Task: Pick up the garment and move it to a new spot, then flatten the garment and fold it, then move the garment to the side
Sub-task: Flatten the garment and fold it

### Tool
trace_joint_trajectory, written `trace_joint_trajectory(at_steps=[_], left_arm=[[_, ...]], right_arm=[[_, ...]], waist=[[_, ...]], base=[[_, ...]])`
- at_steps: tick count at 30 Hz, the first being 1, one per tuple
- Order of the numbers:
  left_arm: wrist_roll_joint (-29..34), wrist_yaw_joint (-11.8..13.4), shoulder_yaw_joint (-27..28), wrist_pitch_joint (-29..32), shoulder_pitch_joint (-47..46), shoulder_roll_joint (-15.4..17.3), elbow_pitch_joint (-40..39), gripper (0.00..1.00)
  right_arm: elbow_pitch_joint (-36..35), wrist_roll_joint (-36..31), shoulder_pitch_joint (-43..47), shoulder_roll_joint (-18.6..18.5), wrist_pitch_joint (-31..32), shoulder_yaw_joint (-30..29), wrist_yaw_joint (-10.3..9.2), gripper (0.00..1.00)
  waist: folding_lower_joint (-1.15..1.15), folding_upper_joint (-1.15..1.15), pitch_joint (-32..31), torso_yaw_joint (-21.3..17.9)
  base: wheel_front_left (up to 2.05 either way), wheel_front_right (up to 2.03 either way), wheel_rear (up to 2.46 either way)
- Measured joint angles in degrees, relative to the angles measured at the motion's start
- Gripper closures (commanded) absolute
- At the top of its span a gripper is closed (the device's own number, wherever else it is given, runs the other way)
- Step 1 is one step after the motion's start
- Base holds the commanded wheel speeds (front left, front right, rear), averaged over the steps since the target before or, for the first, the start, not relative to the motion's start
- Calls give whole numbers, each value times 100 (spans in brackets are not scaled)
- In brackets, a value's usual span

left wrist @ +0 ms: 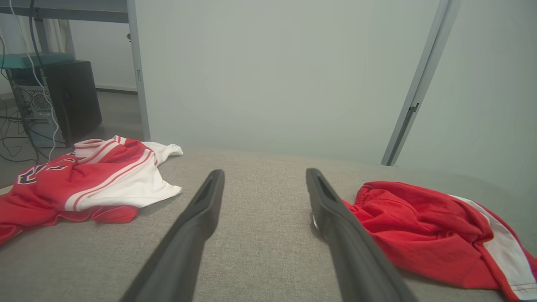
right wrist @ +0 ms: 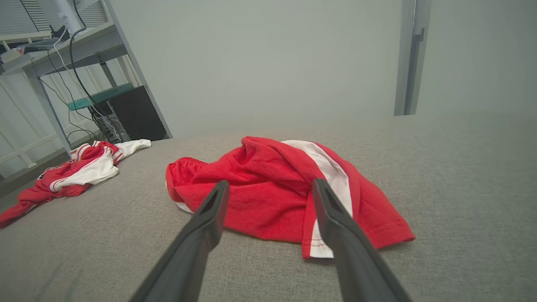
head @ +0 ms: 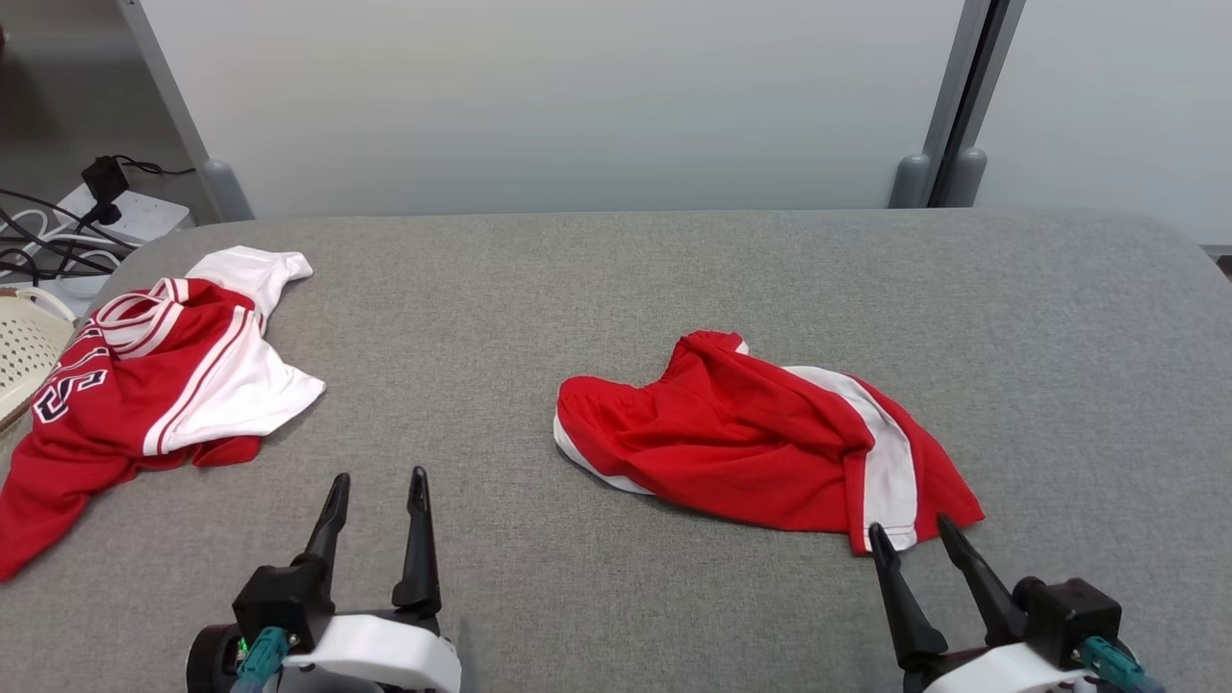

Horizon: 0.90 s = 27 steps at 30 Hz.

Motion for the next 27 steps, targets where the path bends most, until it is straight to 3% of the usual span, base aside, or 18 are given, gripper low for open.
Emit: trace_joint_trajectory(at_steps=[11, 16, 21, 27], left_arm=[[-35, -151, -509, 0, -1115, -2, 845, 0], [-225, -243, -879, 38, -1846, -21, 1731, 0], [-742, -326, -1199, 555, -2830, -42, 2373, 0], [-912, -331, -1618, 1077, -3969, -80, 3166, 0]], right_arm=[[681, -75, -238, 3, 1, 75, 0, 0], [755, -59, -435, -9, 0, 271, 0, 0], [801, -9, -571, -56, 1, 412, 0, 0], [815, 40, -890, -74, 0, 609, 0, 0]], waist=[[0, 0, 141, -133], [0, 0, 250, -404], [0, 0, 503, -671], [0, 0, 913, -997]], base=[[0, 0, 0], [0, 0, 0], [0, 0, 0], [0, 0, 0]])
